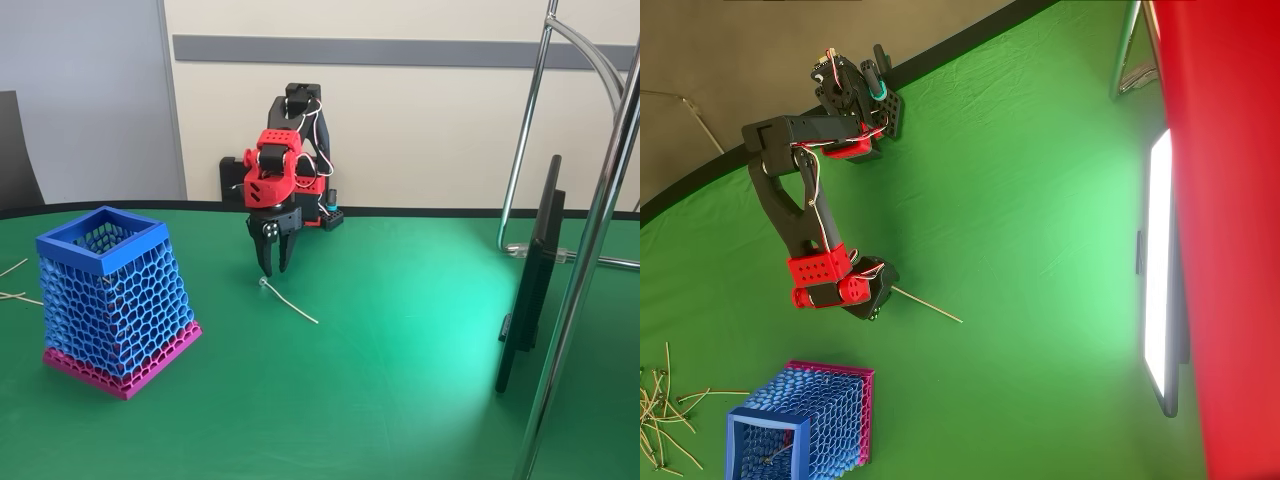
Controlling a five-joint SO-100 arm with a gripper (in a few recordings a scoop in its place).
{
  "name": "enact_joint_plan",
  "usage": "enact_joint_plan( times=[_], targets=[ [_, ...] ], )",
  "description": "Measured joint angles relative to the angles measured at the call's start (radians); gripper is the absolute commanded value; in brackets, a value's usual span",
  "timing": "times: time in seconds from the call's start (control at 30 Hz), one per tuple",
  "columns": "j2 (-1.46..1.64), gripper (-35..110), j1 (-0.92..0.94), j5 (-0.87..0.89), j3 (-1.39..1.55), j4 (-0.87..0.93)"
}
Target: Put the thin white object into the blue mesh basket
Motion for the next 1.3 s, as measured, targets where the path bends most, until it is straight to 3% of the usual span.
enact_joint_plan(
  times=[1.3],
  targets=[
    [-0.060, 15, 0.081, -0.095, 0.026, -0.074]
  ],
)
